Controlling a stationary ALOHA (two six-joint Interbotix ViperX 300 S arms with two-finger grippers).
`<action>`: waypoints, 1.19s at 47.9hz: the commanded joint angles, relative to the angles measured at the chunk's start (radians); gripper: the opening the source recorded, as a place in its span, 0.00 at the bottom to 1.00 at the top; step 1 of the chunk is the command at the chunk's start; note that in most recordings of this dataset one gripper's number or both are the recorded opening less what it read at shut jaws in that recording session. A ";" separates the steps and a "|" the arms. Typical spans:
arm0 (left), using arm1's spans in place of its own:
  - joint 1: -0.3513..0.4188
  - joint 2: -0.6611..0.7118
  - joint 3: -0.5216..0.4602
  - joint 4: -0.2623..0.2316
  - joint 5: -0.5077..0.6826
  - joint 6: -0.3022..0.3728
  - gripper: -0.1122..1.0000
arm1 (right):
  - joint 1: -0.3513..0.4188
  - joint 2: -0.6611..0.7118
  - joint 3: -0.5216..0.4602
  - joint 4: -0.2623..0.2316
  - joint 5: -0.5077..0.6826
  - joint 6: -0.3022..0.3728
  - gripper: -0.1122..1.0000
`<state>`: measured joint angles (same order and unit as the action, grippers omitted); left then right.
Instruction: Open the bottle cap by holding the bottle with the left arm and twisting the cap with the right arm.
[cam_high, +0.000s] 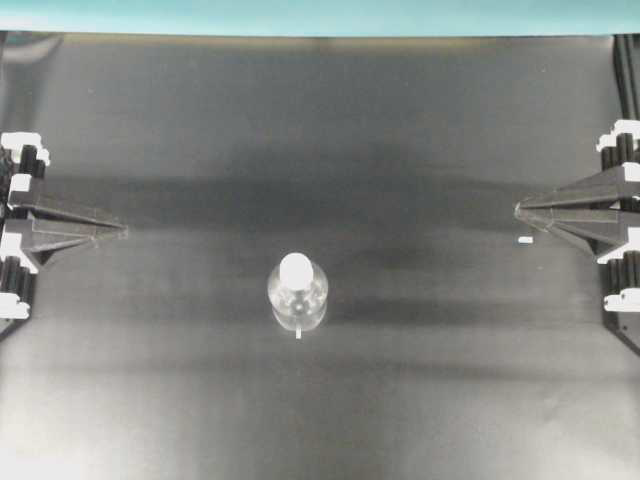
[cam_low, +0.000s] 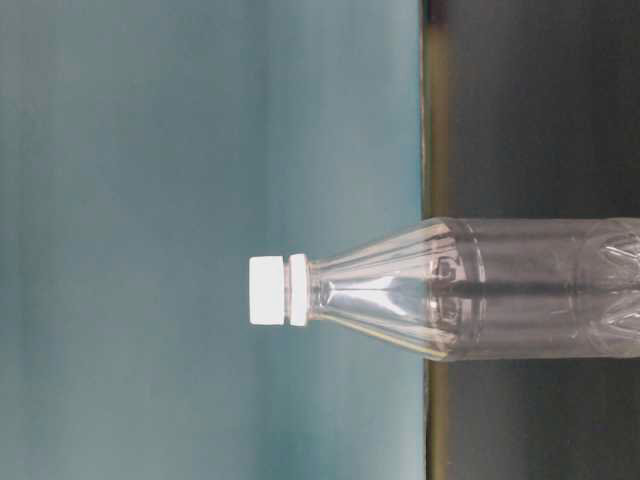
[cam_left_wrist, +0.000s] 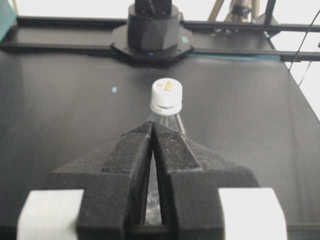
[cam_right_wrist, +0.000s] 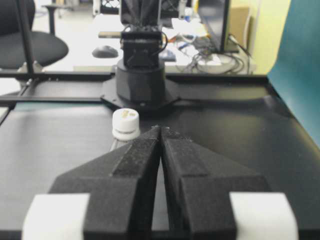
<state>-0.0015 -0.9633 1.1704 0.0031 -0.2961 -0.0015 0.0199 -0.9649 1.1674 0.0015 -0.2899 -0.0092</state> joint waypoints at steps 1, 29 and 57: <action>0.006 0.038 -0.049 0.041 -0.008 0.000 0.23 | -0.029 0.009 -0.012 0.003 -0.005 0.009 0.13; 0.002 0.391 -0.273 0.043 -0.179 0.020 0.62 | -0.028 0.138 -0.163 0.031 0.281 0.021 0.10; 0.003 0.810 -0.382 0.043 -0.428 -0.026 0.96 | -0.026 0.138 -0.172 0.031 0.305 0.101 0.10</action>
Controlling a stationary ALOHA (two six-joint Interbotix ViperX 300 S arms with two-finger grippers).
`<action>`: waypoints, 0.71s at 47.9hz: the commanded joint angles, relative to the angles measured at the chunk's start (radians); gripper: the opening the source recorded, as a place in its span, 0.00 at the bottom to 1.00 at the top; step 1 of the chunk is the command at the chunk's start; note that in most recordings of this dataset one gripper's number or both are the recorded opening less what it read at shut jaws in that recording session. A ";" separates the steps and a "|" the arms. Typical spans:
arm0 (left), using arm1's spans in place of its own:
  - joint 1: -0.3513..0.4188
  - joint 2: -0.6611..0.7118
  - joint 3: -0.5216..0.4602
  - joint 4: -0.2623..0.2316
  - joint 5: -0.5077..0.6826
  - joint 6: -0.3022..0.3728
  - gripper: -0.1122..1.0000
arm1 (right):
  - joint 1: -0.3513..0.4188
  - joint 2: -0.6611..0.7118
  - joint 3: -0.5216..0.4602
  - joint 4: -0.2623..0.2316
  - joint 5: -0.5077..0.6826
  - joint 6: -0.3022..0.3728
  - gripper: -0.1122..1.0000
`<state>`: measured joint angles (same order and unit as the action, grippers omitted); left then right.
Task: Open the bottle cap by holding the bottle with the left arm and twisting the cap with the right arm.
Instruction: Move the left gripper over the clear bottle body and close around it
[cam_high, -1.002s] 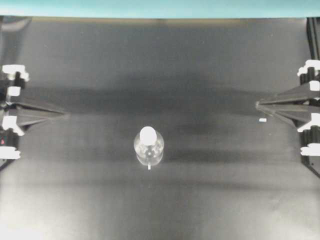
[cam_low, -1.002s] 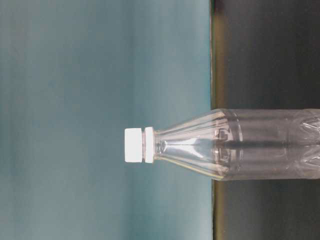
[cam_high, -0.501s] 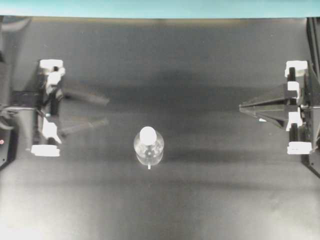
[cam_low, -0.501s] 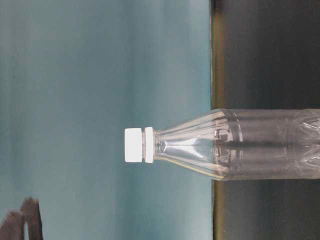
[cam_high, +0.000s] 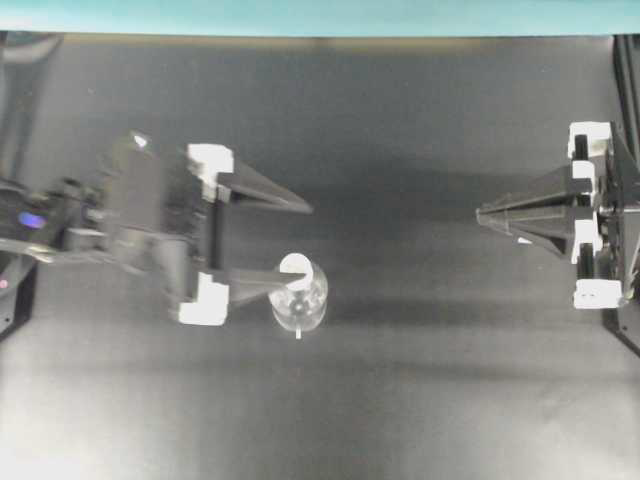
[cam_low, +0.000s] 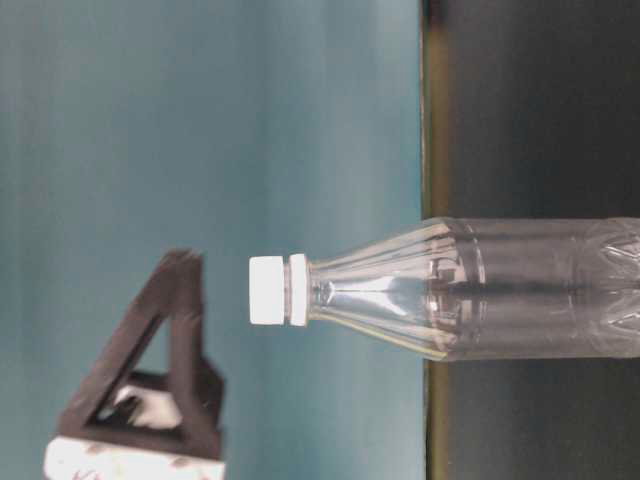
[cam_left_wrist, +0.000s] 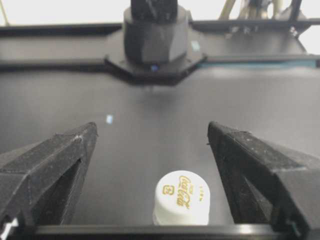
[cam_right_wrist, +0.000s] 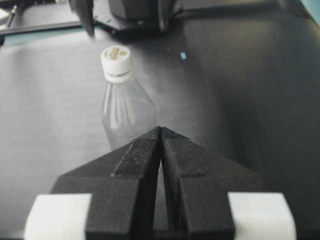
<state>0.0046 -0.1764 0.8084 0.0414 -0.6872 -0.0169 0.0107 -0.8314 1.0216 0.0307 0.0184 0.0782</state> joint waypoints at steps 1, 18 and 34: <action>-0.005 0.035 -0.020 0.005 -0.046 -0.018 0.96 | -0.017 0.005 -0.025 0.002 -0.003 0.015 0.10; -0.064 0.161 -0.018 0.005 -0.046 -0.046 0.96 | -0.023 0.005 -0.026 0.002 0.014 0.029 0.10; -0.054 0.282 0.009 0.003 0.005 -0.063 0.97 | -0.025 0.006 -0.025 0.002 0.017 0.031 0.10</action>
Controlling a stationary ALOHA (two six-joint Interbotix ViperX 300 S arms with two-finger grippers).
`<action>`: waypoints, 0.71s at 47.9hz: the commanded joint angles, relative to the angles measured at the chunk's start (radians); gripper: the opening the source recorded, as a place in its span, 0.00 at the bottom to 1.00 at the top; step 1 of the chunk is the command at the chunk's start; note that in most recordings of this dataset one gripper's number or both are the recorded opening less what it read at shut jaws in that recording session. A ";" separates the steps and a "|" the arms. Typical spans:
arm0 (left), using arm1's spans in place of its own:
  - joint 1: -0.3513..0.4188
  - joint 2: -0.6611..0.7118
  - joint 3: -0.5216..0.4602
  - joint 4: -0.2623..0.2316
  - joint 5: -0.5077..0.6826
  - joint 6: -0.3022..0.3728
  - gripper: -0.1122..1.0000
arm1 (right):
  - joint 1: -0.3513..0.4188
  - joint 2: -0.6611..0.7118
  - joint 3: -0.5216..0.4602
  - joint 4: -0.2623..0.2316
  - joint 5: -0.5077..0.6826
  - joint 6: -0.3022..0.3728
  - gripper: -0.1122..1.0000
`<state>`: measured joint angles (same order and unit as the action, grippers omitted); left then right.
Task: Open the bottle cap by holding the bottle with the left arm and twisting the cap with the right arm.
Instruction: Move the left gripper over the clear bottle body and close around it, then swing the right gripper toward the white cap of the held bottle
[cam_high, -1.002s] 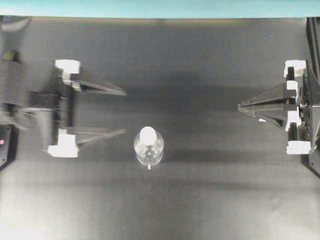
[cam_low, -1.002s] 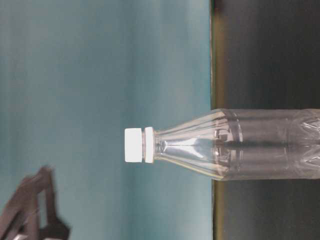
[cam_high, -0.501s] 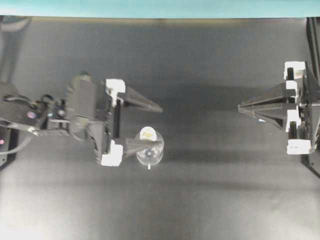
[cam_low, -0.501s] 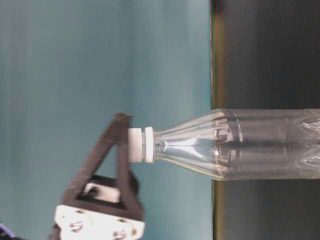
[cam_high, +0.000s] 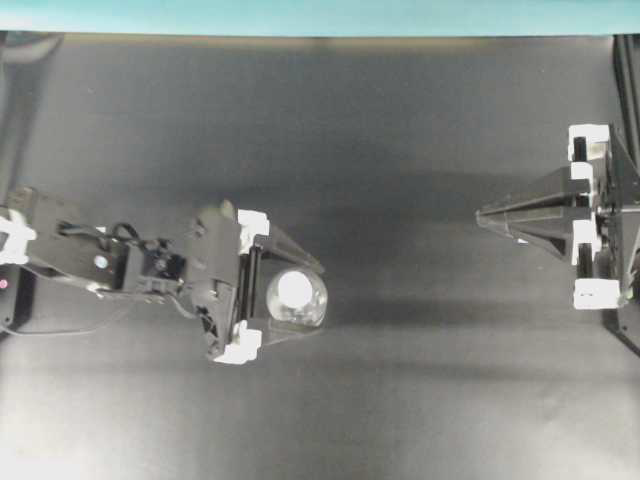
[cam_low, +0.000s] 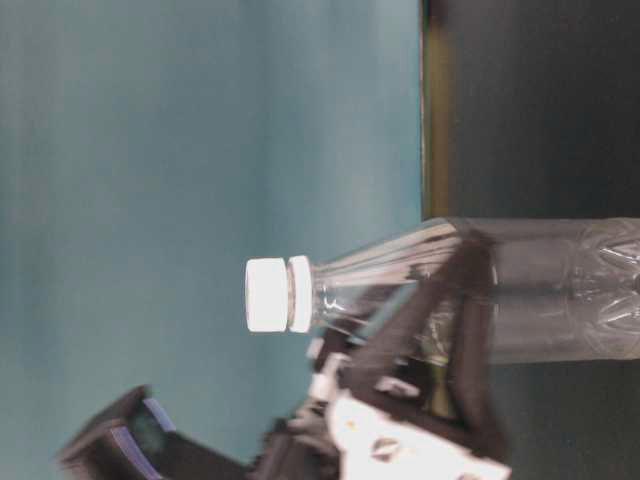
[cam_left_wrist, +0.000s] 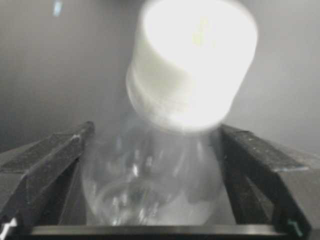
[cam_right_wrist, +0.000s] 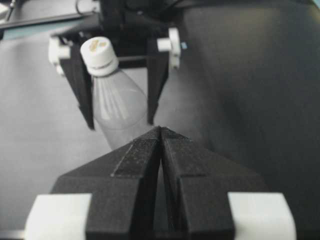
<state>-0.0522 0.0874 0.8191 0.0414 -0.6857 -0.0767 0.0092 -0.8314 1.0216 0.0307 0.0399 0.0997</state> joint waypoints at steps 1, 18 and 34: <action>0.008 0.029 0.000 0.005 0.003 -0.005 0.97 | -0.023 0.005 -0.026 0.002 -0.003 0.009 0.10; 0.025 0.110 0.008 0.003 -0.003 -0.006 0.97 | -0.023 0.006 -0.026 0.005 0.015 0.015 0.10; 0.021 0.137 0.009 0.005 -0.003 -0.006 0.86 | -0.018 0.046 -0.104 0.006 0.186 0.086 0.10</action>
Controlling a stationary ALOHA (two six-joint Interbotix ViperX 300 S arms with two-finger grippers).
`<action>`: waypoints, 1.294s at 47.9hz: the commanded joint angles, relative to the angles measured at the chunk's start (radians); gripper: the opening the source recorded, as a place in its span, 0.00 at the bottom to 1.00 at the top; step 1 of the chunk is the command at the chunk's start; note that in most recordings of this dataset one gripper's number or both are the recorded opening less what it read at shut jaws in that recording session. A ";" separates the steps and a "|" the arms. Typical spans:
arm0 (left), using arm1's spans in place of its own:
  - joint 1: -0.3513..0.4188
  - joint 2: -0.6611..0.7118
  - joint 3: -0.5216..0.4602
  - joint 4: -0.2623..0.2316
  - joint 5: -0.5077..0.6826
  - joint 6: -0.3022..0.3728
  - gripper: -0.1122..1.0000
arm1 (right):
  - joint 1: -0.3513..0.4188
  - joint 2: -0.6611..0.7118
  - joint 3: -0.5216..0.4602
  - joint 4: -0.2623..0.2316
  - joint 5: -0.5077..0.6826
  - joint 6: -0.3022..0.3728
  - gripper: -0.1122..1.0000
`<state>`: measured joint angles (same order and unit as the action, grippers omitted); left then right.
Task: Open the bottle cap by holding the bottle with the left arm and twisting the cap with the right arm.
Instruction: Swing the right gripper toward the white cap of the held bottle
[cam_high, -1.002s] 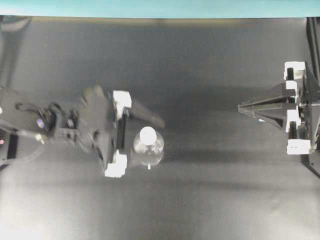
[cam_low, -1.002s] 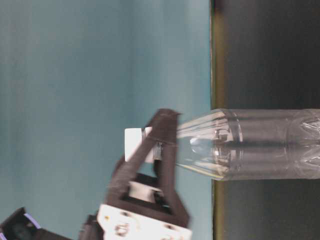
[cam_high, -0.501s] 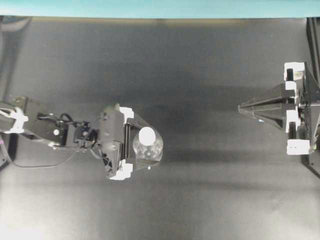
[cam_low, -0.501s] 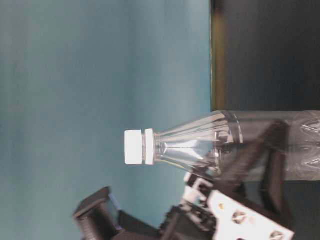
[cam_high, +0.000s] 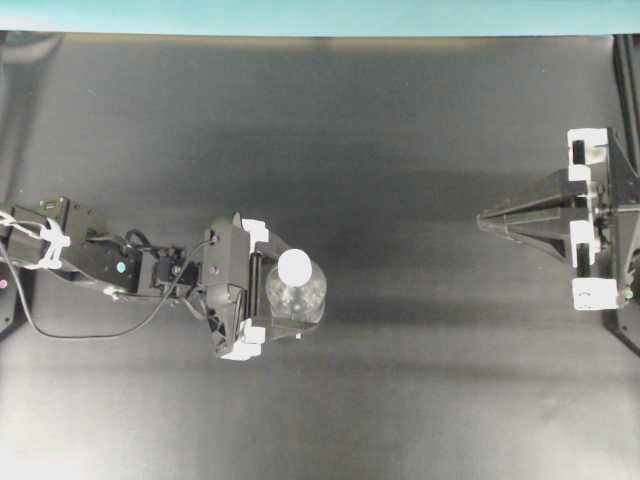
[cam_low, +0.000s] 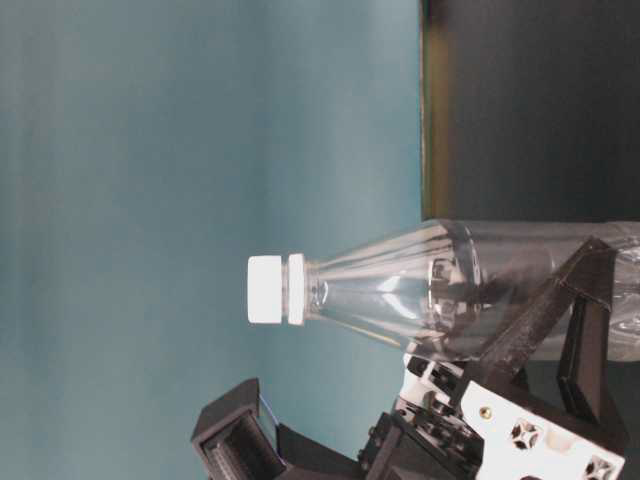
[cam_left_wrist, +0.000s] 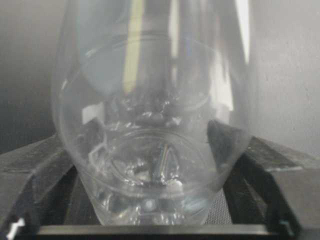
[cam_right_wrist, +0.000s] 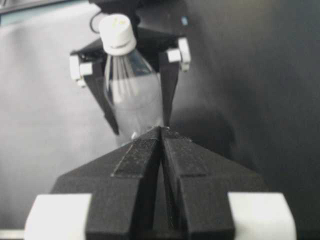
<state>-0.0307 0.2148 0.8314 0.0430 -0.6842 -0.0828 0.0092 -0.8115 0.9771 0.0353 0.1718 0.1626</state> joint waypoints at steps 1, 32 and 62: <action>-0.002 0.012 -0.002 0.003 -0.005 0.002 0.85 | -0.018 0.037 -0.072 0.003 0.074 0.028 0.10; -0.014 0.049 0.008 0.003 -0.044 0.006 0.83 | 0.017 0.555 -0.733 0.163 0.819 0.187 0.88; -0.029 0.049 0.008 0.003 -0.044 -0.002 0.83 | 0.003 1.045 -1.330 0.192 1.278 0.477 0.85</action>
<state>-0.0460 0.2577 0.8406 0.0414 -0.7317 -0.0782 0.0245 0.2056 -0.3007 0.2286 1.4128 0.5983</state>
